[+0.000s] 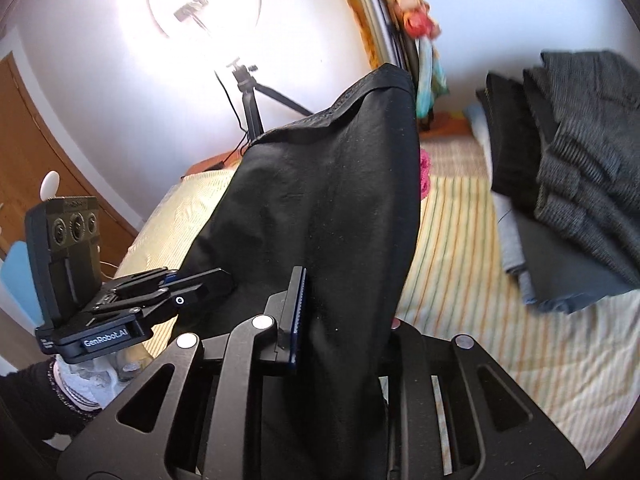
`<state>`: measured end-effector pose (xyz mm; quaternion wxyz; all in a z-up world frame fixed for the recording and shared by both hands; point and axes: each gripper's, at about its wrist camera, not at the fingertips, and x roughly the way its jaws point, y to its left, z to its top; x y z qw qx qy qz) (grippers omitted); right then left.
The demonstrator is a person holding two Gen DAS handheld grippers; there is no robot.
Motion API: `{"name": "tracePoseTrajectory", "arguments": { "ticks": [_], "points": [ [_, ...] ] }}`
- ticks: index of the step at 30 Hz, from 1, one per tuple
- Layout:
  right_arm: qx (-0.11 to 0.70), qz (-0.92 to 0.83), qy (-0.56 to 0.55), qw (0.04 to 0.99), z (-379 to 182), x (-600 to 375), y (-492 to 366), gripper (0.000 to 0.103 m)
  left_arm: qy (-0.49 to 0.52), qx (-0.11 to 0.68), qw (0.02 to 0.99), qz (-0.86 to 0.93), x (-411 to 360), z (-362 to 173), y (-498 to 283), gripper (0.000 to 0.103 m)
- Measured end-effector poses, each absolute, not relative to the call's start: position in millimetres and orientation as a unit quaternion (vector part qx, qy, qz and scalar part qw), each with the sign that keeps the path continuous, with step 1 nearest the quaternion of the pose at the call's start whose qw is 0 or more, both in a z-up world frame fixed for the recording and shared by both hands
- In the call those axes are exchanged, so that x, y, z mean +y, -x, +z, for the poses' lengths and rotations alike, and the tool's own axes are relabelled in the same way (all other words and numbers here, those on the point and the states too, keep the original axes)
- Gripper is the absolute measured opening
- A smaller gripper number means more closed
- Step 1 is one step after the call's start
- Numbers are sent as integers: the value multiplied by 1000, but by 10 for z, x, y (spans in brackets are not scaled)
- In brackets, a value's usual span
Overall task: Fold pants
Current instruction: 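Grasp the folded trouser bundle with both grippers and lift it, then carry the lifted trousers with both grippers onto the clothes stack and release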
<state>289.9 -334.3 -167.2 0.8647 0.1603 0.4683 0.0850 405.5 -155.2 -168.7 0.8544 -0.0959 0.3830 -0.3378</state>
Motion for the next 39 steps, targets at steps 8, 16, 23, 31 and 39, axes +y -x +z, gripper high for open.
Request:
{"name": "tracePoseTrajectory", "arguments": {
  "ticks": [8,16,23,31,39],
  "points": [
    [450,64,-128,881,-1331,-3507,-2894,21,83,349,860,-364,-1837,-1419,-4080,16],
    [437,36,-87,895,-894,-3876,-2959,21,77,310,861,-397,-2312,-1101,-4213,16],
    [426,2,-56,903,-651,-4340,-3111,21,62,280,859,-424,-2811,-837,-4366,16],
    [431,-39,-15,901,-488,-4868,-3299,21,59,268,853,-444,-3431,-736,-4683,16],
    [445,-68,5,893,-600,-5396,-3497,21,71,282,843,-452,-3926,-873,-4995,16]
  ]
}}
